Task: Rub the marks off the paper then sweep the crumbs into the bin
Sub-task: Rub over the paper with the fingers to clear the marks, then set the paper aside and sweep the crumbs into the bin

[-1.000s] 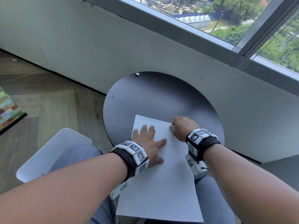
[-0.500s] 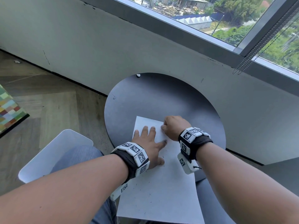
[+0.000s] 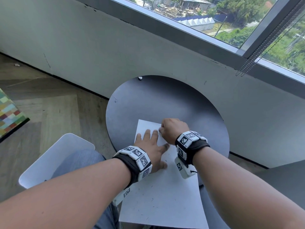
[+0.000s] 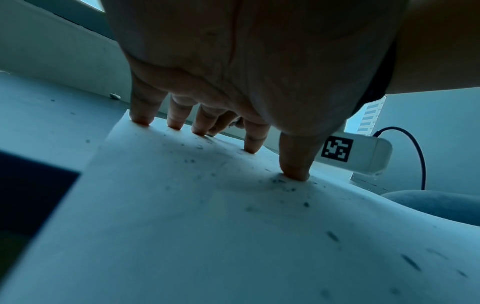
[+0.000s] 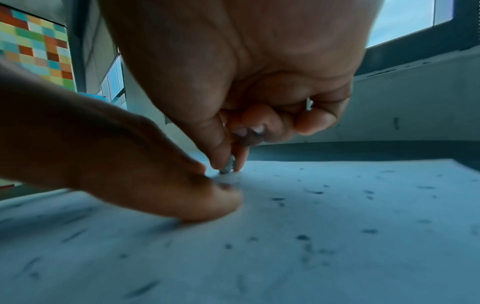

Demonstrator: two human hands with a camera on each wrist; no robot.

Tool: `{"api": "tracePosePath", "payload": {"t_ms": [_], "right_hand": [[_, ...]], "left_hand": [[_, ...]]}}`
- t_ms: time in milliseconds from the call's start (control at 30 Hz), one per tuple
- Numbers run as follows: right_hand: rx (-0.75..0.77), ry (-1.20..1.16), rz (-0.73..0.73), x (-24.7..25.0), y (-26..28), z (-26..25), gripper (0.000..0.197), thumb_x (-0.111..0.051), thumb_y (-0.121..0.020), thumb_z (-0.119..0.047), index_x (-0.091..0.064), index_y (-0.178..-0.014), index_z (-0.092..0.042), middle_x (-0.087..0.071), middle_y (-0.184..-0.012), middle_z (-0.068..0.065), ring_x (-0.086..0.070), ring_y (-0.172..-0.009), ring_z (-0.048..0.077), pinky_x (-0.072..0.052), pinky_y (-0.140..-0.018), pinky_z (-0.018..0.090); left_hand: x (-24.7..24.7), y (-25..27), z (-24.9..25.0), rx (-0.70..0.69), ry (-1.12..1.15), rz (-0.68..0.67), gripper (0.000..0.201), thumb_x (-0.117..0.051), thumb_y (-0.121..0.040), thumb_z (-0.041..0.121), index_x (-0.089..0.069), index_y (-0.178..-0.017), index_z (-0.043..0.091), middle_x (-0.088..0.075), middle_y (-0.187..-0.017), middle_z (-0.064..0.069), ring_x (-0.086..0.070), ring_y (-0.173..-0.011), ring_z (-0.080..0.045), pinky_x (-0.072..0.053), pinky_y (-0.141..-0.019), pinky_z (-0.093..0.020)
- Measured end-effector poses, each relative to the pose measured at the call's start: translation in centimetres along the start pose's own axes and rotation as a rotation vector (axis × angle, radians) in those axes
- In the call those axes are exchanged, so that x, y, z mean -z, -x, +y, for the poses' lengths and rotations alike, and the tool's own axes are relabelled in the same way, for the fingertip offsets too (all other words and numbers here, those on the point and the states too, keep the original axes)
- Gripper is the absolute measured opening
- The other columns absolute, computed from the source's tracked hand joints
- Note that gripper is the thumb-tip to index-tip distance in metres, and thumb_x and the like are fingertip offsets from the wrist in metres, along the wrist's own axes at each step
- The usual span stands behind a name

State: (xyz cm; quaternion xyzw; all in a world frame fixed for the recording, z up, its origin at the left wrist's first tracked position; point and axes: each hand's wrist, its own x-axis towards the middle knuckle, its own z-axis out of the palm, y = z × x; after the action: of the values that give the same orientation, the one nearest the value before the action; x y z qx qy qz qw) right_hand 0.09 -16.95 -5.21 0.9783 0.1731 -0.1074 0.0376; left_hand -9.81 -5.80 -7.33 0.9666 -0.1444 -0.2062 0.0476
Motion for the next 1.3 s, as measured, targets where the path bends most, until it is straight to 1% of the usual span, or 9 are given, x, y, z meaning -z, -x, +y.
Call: {"api": "tracePosePath", "payload": {"t_ms": [267, 333, 467, 533, 667, 767, 967, 1133, 1300], "right_hand": [[-0.267, 0.014, -0.075, 0.5, 0.4, 6.8, 0.019, -0.044, -0.088, -0.028, -0.052, -0.078, -0.014, -0.062, -0.092, 0.008, -0.061, -0.081, 0.034, -0.047, -0.072, 0.033], [-0.247, 0.041, -0.059, 0.4, 0.8, 7.0, 0.019, -0.044, -0.09, -0.028, -0.053, -0.079, -0.015, -0.063, -0.093, 0.007, -0.06, -0.082, 0.033, -0.046, -0.073, 0.034], [0.012, 0.052, -0.033, -0.5, 1.6, 3.2, 0.019, -0.044, -0.093, -0.033, -0.058, -0.09, -0.02, -0.066, -0.097, 0.003, -0.061, -0.094, 0.032, -0.048, -0.08, 0.038], [0.059, 0.035, -0.029, -0.8, 1.8, 2.3, 0.019, -0.046, -0.092, -0.034, -0.058, -0.089, -0.02, -0.066, -0.096, 0.003, -0.06, -0.093, 0.031, -0.05, -0.081, 0.039], [-0.112, -0.012, -0.082, -0.5, 1.4, 5.2, 0.02, -0.044, -0.087, -0.03, -0.045, -0.071, -0.017, -0.057, -0.082, 0.003, -0.057, -0.081, 0.032, -0.041, -0.063, 0.032], [-0.213, 0.012, -0.107, 0.2, 1.2, 6.4, 0.016, -0.044, -0.085, -0.029, -0.051, -0.077, -0.016, -0.061, -0.09, 0.006, -0.06, -0.083, 0.032, -0.045, -0.067, 0.032], [-0.139, 0.004, -0.087, 0.6, 0.3, 1.9, 0.015, -0.045, -0.087, -0.025, -0.051, -0.076, -0.016, -0.058, -0.086, 0.005, -0.06, -0.081, 0.032, -0.047, -0.07, 0.032], [0.015, -0.057, -0.074, 1.0, -1.1, -1.4, 0.018, -0.052, -0.091, -0.029, -0.065, -0.095, -0.017, -0.067, -0.098, 0.005, -0.062, -0.091, 0.029, -0.052, -0.075, 0.034], [-0.136, -0.106, -0.099, 1.6, -0.1, 3.3, 0.014, -0.05, -0.088, -0.024, -0.062, -0.088, -0.015, -0.066, -0.097, 0.007, -0.061, -0.088, 0.032, -0.048, -0.068, 0.031]], "left_hand": [[-0.4, -0.2, 0.1, 0.014, -0.003, -0.009, 0.079, -0.042, -0.091, 0.074, -0.005, -0.157, 0.05, 0.013, -0.168, -0.016, 0.013, -0.153, -0.043, -0.003, -0.12, -0.064], [-0.5, -0.2, 0.1, 0.015, 0.0, -0.011, 0.079, -0.042, -0.091, 0.074, -0.005, -0.157, 0.05, 0.014, -0.168, -0.016, 0.013, -0.153, -0.043, -0.002, -0.12, -0.064], [-0.4, -0.2, 0.0, 0.018, 0.008, -0.017, 0.08, -0.043, -0.091, 0.074, -0.006, -0.157, 0.049, 0.014, -0.168, -0.015, 0.013, -0.153, -0.043, -0.001, -0.121, -0.063], [-0.4, -0.2, 0.0, 0.017, 0.008, -0.016, 0.081, -0.043, -0.091, 0.075, -0.006, -0.158, 0.048, 0.014, -0.168, -0.015, 0.013, -0.153, -0.042, -0.001, -0.121, -0.063], [-0.6, -0.1, -0.1, 0.017, 0.031, 0.003, 0.081, -0.044, -0.09, 0.075, -0.007, -0.157, 0.05, 0.009, -0.167, -0.015, 0.013, -0.153, -0.04, -0.001, -0.122, -0.061], [-0.8, -0.2, -0.2, 0.012, 0.044, 0.031, 0.081, -0.045, -0.088, 0.076, -0.01, -0.156, 0.051, 0.001, -0.163, -0.015, 0.01, -0.152, -0.039, -0.003, -0.121, -0.06], [-0.6, 0.0, -0.2, -0.002, 0.038, 0.038, 0.078, -0.047, -0.088, 0.075, -0.015, -0.155, 0.05, -0.009, -0.159, -0.014, 0.005, -0.151, -0.042, -0.007, -0.12, -0.063], [-0.4, 0.1, -0.3, -0.024, 0.034, 0.052, 0.079, -0.048, -0.088, 0.076, -0.016, -0.156, 0.051, -0.01, -0.16, -0.013, 0.0, -0.15, -0.042, -0.009, -0.12, -0.063], [-0.4, 0.8, -0.3, -0.014, 0.023, 0.0, 0.08, -0.039, -0.09, 0.077, -0.007, -0.158, 0.048, 0.0, -0.165, -0.014, 0.014, -0.152, -0.041, 0.001, -0.123, -0.058]]}}
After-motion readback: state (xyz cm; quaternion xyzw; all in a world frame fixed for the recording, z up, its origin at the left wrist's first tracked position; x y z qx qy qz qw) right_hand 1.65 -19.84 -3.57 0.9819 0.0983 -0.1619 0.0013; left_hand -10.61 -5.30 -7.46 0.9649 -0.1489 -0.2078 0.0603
